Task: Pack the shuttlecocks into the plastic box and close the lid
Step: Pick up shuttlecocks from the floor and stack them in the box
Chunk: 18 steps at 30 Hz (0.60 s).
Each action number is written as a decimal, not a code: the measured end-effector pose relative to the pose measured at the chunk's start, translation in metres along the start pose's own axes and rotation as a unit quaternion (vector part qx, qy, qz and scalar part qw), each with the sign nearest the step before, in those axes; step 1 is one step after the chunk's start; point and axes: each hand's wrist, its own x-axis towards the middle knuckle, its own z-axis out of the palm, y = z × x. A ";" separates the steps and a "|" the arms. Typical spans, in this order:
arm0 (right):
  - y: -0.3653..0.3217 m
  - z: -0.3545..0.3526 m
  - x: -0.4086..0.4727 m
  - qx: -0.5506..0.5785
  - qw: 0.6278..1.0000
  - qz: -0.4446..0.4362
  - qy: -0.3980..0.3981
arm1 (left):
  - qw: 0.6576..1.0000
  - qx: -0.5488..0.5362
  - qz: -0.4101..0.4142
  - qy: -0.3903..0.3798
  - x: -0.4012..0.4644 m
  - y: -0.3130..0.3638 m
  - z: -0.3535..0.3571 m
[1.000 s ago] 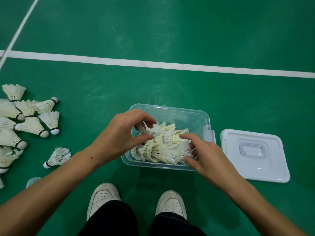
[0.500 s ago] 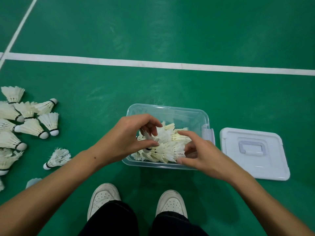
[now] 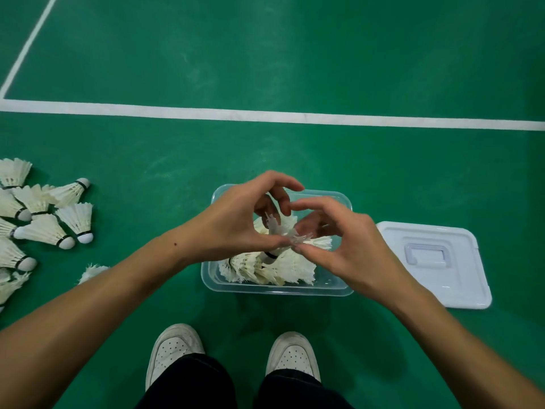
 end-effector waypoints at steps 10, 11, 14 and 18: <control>0.024 -0.027 -0.033 -0.143 0.985 0.036 0.089 | 0.996 0.074 -0.003 0.053 -0.001 -0.011 0.020; 0.027 -0.029 -0.038 -0.154 0.983 0.045 0.092 | 0.995 0.089 -0.016 0.036 -0.003 -0.017 0.021; 0.031 -0.028 -0.049 -0.174 0.978 0.075 0.085 | 0.989 0.135 -0.047 -0.025 -0.008 -0.031 0.028; 0.036 -0.019 -0.052 -0.159 0.979 0.111 0.062 | 0.979 0.183 -0.055 -0.068 -0.005 -0.039 0.047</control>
